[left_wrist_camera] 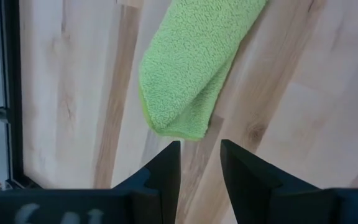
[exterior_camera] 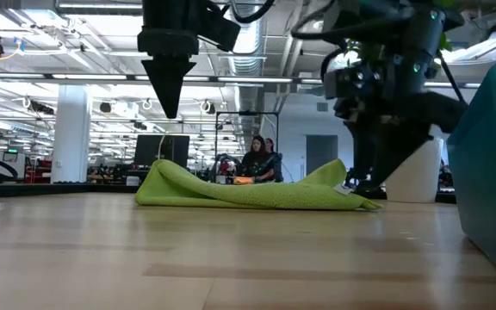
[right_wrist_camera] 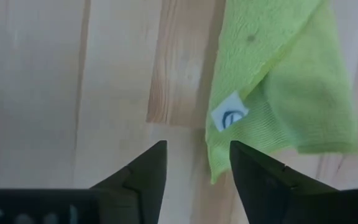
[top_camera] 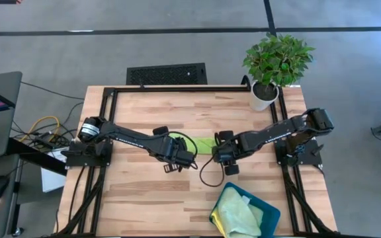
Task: Fold microfiber towels
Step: Fold the green towel
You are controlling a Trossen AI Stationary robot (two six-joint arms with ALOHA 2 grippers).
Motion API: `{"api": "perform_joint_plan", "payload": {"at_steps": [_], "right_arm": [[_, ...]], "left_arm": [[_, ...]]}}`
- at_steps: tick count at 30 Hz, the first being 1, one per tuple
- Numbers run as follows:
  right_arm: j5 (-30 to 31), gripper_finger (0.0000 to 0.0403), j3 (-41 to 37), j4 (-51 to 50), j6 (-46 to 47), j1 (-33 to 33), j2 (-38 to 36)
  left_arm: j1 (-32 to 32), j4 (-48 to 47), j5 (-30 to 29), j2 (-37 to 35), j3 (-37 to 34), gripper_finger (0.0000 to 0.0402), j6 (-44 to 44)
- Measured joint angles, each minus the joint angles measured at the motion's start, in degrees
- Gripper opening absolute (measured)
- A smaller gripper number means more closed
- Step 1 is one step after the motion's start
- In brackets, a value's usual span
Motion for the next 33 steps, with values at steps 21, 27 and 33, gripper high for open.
{"api": "perform_joint_plan", "payload": {"at_steps": [21,27,33], "right_arm": [[0.47,0.0164,-8.24,11.13,0.12,-5.29,0.01],[0.44,0.0107,-8.24,11.11,0.12,-5.07,0.02],[0.01,0.0012,-7.95,10.43,0.14,-3.75,-0.31]], "left_arm": [[0.00,0.00,-1.26,-0.02,0.00,0.0108,-0.72],[0.00,0.00,-1.28,-0.02,0.00,0.0108,-0.71],[0.20,0.01,-0.96,-0.02,0.00,0.0108,-2.70]]}}
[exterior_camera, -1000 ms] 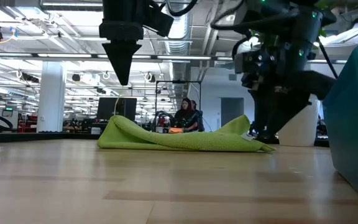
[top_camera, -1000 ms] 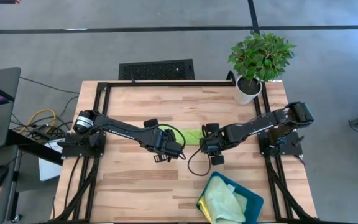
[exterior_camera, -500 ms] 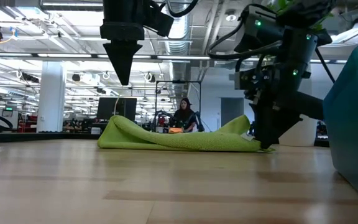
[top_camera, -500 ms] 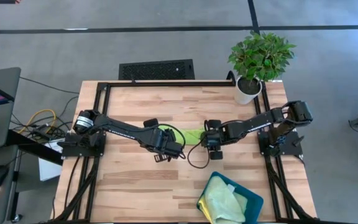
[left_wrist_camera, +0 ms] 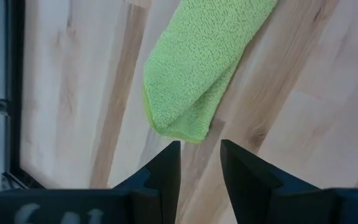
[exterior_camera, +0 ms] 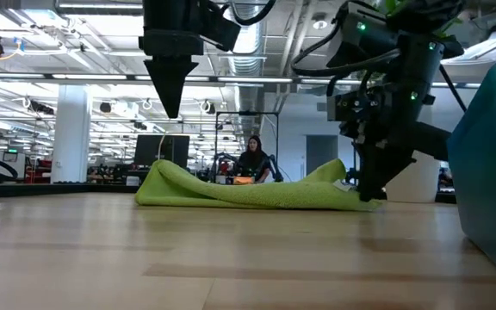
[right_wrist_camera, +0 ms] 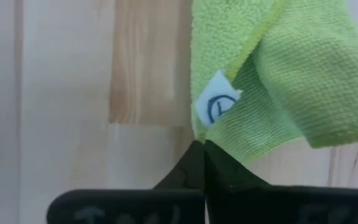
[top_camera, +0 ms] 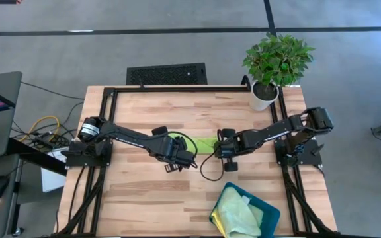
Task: Fold microfiber towels
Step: Fold the green towel
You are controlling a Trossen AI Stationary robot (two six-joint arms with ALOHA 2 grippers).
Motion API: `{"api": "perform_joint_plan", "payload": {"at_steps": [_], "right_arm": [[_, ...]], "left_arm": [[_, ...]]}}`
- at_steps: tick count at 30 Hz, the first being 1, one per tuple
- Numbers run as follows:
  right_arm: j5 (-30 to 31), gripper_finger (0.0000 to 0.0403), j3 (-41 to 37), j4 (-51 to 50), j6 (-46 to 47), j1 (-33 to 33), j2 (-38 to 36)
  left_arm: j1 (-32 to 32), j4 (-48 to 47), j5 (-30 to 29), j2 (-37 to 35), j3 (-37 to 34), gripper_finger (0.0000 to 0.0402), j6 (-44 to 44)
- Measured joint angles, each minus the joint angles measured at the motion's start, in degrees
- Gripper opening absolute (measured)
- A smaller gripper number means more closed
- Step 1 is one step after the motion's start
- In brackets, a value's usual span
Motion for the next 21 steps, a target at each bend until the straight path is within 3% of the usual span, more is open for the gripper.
{"api": "perform_joint_plan", "payload": {"at_steps": [3,8,21], "right_arm": [[-0.01,0.0016,1.91,-3.43,1.69,0.55,0.00],[0.21,0.0005,7.31,-11.90,2.57,1.86,0.00],[1.27,0.0005,17.09,-25.50,4.02,7.98,0.00]], "left_arm": [[0.62,0.04,1.82,0.00,0.00,0.0108,-0.39],[2.49,3.49,2.39,-0.02,0.00,0.0108,6.38],[11.57,16.14,19.11,-0.02,0.00,0.0108,35.98]]}}
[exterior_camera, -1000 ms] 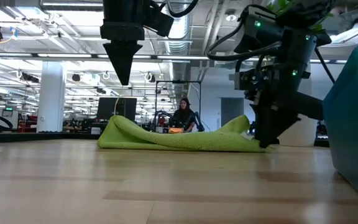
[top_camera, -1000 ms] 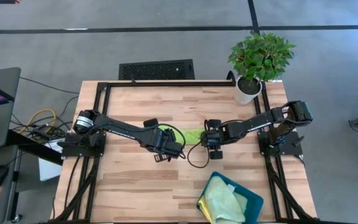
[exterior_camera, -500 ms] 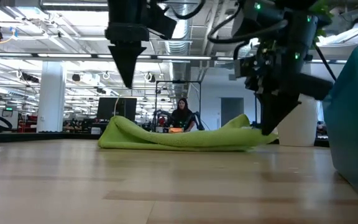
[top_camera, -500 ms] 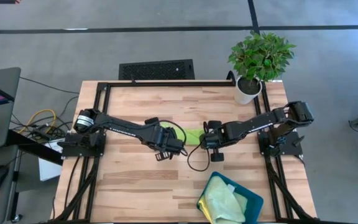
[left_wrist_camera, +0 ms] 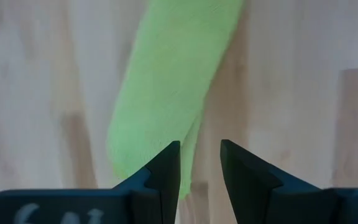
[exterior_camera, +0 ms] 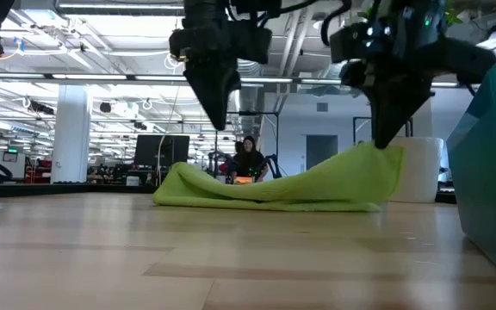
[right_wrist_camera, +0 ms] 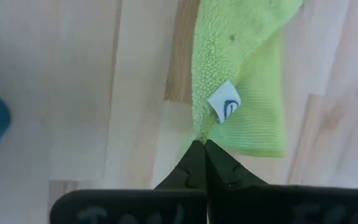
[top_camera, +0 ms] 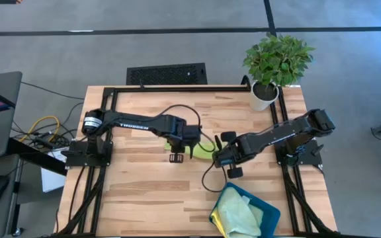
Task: Fold microfiber towels
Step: Fold the green towel
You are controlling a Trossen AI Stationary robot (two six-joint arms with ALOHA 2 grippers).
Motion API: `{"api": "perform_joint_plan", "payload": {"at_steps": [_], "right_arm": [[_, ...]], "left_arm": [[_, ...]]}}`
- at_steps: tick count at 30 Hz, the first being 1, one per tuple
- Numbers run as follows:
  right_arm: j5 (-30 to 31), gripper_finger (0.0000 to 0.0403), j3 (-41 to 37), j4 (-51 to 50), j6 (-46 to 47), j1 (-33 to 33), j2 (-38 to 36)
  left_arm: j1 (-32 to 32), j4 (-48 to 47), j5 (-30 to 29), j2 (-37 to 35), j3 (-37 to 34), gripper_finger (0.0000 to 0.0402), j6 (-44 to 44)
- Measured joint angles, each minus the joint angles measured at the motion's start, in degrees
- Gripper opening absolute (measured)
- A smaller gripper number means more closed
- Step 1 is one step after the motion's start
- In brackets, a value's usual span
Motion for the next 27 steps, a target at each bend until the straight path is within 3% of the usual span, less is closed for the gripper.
{"api": "perform_joint_plan", "payload": {"at_steps": [7,12,20,27], "right_arm": [[3.13,0.0005,3.02,-7.63,4.83,3.48,0.00],[3.88,0.0003,3.06,-10.06,8.85,4.17,0.00],[4.35,0.0005,3.06,-10.14,9.55,3.42,0.00],[4.38,0.0006,3.06,-10.23,9.08,1.63,0.00]], "left_arm": [[3.53,6.24,15.44,0.20,0.00,0.0108,15.24],[7.63,5.32,15.88,0.24,-0.27,0.0108,13.42],[15.60,11.70,15.92,0.37,-12.75,0.0108,0.79],[18.09,15.24,14.49,0.39,-15.77,0.0108,-0.94]]}}
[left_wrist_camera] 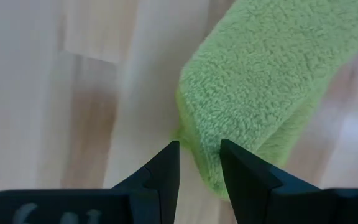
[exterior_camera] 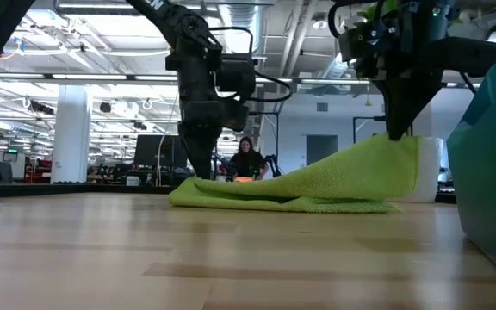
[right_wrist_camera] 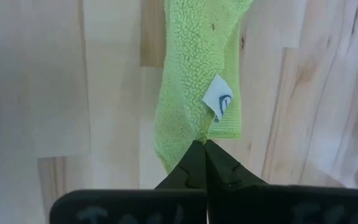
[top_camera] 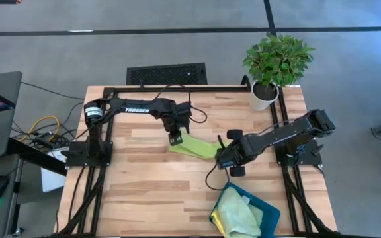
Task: Fold microfiber towels
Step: Fold the green towel
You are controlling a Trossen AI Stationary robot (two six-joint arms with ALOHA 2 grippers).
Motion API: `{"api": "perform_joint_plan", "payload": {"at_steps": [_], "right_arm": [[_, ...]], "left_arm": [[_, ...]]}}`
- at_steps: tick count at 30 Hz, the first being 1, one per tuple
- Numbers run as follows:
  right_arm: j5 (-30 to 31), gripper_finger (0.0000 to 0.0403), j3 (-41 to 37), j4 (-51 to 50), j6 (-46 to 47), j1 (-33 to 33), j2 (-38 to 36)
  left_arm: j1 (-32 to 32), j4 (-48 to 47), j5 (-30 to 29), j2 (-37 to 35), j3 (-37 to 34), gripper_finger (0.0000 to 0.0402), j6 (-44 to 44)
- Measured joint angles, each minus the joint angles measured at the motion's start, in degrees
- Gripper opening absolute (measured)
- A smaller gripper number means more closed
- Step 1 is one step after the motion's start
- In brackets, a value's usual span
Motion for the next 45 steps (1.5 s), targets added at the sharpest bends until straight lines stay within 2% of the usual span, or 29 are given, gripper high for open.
{"api": "perform_joint_plan", "payload": {"at_steps": [5,10,12,16,23,29,40,45], "right_arm": [[-0.02,0.0005,0.00,-0.76,-0.03,-1.33,0.00],[-0.28,0.0006,0.00,-0.79,-0.05,-2.07,0.00],[-0.28,0.0005,0.00,-0.79,-0.05,-2.15,0.00],[-0.38,0.0005,0.00,-0.77,-0.05,-2.15,0.00],[-0.44,0.0005,0.00,-0.77,-0.07,-2.15,0.00],[-0.45,0.0006,0.00,-0.76,-0.05,-2.15,0.00],[-0.48,0.0005,0.00,-0.77,-0.07,-2.15,0.00],[-0.48,0.0006,0.00,-0.77,-0.07,-2.15,-0.01]], "left_arm": [[0.86,-0.01,-3.75,-0.04,1.16,0.0108,-0.10],[1.91,-0.07,-3.18,-0.04,0.53,0.0108,-2.72],[2.03,-0.12,-1.27,-0.04,-0.09,0.0108,-3.99],[2.04,-0.05,6.58,-0.04,-1.43,0.0108,-4.11],[2.30,1.00,8.72,-0.04,-0.99,0.0108,-4.52],[2.25,1.91,16.71,-0.07,-0.84,0.0108,-4.52],[1.90,2.13,16.58,-0.07,-0.97,0.0108,-5.19],[-0.01,4.10,9.36,-0.05,-0.97,0.0108,-7.82]]}}
